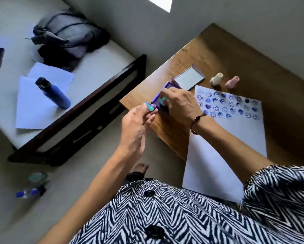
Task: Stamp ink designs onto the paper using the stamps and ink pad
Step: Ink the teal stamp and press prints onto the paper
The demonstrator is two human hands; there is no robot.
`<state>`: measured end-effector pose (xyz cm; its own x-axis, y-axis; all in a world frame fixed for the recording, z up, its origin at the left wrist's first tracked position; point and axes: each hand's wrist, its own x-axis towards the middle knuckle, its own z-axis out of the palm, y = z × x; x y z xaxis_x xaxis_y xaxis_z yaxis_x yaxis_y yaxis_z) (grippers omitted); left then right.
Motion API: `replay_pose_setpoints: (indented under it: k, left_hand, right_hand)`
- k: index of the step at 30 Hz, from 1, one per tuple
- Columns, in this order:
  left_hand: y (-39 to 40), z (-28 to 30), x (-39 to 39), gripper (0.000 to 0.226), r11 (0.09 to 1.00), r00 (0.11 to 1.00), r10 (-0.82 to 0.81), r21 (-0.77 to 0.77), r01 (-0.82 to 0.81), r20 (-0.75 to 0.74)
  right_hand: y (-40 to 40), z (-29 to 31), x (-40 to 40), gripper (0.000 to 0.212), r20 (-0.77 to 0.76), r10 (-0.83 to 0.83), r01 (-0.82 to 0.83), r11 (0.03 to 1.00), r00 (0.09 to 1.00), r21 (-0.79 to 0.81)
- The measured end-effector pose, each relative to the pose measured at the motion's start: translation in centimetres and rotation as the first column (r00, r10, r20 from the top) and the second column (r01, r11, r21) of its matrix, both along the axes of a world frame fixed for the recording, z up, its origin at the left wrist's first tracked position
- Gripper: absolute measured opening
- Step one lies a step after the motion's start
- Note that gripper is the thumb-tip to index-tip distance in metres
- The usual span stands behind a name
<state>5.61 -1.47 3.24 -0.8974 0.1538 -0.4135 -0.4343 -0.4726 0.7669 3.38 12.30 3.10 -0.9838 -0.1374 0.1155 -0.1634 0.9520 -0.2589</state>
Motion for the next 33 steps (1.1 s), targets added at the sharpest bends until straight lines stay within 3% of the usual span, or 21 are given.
replay_pose_setpoints:
  k: [2, 4, 7, 10, 13, 16, 19, 23, 33]
  left_hand:
    - [0.5, 0.0, 0.0, 0.019, 0.999, 0.998, -0.047, -0.008, 0.046, -0.034]
    - [1.4, -0.1, 0.0, 0.017, 0.991, 0.984, -0.129, -0.055, 0.123, -0.122]
    - [3.7, -0.3, 0.7, 0.013, 0.927, 0.889, -0.352, -0.241, 0.287, -0.292]
    - [7.4, -0.3, 1.8, 0.015, 0.765, 0.668, -0.628, -0.475, 0.434, -0.401]
    - [11.6, -0.5, 2.7, 0.021, 0.578, 0.331, -0.81, -0.755, 0.312, -0.484]
    - [14.3, -1.1, 3.3, 0.026, 0.426, 0.092, -0.904, -0.896, 0.126, -0.417]
    - [14.9, -1.8, 3.2, 0.027, 0.383, -0.039, -0.923, -0.923, 0.024, -0.384]
    - [14.4, -2.0, 2.8, 0.028, 0.393, -0.114, -0.913, -0.92, 0.012, -0.391]
    - [14.2, -1.7, 2.9, 0.025, 0.386, -0.086, -0.919, -0.923, 0.007, -0.385]
  right_hand:
    - [0.7, 0.6, 0.2, 0.021, 0.044, -0.051, 0.052, 0.998, 0.998, -0.02]
    - [2.2, 1.4, 1.2, 0.018, -0.034, -0.156, 0.149, 0.974, 0.987, -0.168]
    - [5.6, 1.9, 4.8, 0.017, -0.146, -0.437, 0.371, 0.865, 0.888, -0.338]
    - [10.0, 1.7, 9.0, 0.016, -0.073, -0.663, 0.617, 0.727, 0.745, -0.301]
    - [12.7, 1.8, 11.3, 0.02, -0.052, -0.769, 0.731, 0.623, 0.637, -0.279]
    - [13.7, 1.6, 11.5, 0.022, 0.035, -0.76, 0.747, 0.627, 0.649, -0.221]
    - [13.7, 1.2, 10.9, 0.02, 0.086, -0.712, 0.716, 0.681, 0.697, -0.154]
    - [13.3, 0.7, 9.9, 0.018, 0.081, -0.705, 0.709, 0.703, 0.705, -0.051]
    - [12.9, 0.3, 9.4, 0.019, 0.073, -0.653, 0.633, 0.752, 0.754, 0.187]
